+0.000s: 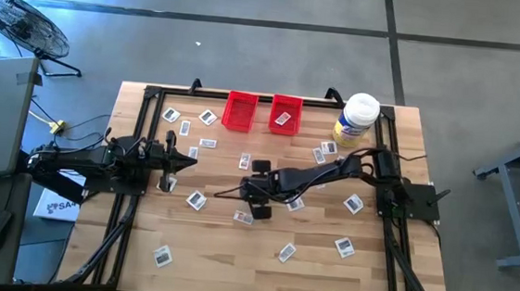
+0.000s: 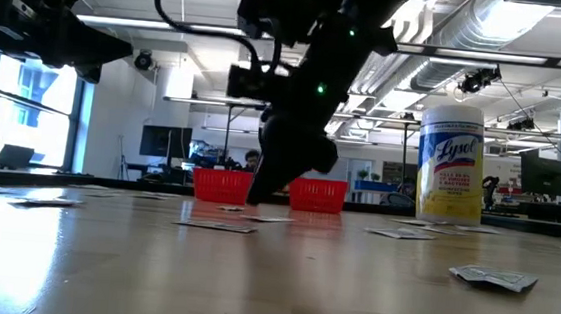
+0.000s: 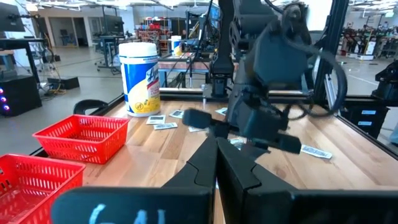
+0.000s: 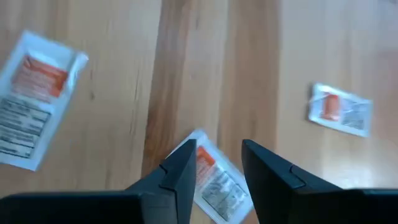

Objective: Pick & Place First Aid Supplies
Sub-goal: Put the ointment pack into the right red bin

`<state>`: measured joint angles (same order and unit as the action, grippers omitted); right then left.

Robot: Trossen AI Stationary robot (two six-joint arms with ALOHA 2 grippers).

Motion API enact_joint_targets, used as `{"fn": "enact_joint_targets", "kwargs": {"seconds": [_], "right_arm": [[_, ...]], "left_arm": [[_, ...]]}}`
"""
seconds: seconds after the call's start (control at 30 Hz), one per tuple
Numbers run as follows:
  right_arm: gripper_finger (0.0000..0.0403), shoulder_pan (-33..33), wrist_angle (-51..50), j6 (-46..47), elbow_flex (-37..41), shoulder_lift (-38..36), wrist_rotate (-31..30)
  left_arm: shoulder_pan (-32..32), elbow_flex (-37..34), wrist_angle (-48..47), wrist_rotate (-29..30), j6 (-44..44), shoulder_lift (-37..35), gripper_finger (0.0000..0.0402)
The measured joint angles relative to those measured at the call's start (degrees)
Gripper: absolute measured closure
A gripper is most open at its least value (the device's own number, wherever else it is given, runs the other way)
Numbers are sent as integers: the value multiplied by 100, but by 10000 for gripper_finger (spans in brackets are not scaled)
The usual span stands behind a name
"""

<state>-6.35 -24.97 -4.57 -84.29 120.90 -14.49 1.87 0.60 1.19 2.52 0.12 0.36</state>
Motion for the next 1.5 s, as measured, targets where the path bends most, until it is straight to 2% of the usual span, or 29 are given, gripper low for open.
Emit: {"fn": "enact_joint_targets", "kwargs": {"seconds": [0.2,0.33,0.5,0.7,0.9,1.27,1.37,1.5], "right_arm": [[281,-9,134,571,-7,9,121],[281,-35,341,1249,-11,52,-89],[281,-149,713,1377,-15,234,-324],[281,-153,514,2191,-16,372,-498],[281,-253,367,2545,-17,372,-875],[281,-277,-84,3630,-26,370,-963],[291,-271,-228,3899,-28,361,-958],[331,-271,-289,3927,-33,373,-913]], "left_arm": [[0,0,0,0,0,0,401],[0,0,0,0,-1,0,401],[0,0,0,0,0,0,401],[0,0,0,0,0,0,401],[0,0,0,0,-2,0,401],[0,0,0,0,0,0,401],[0,0,0,0,0,0,401],[0,0,0,0,-2,0,401]]}}
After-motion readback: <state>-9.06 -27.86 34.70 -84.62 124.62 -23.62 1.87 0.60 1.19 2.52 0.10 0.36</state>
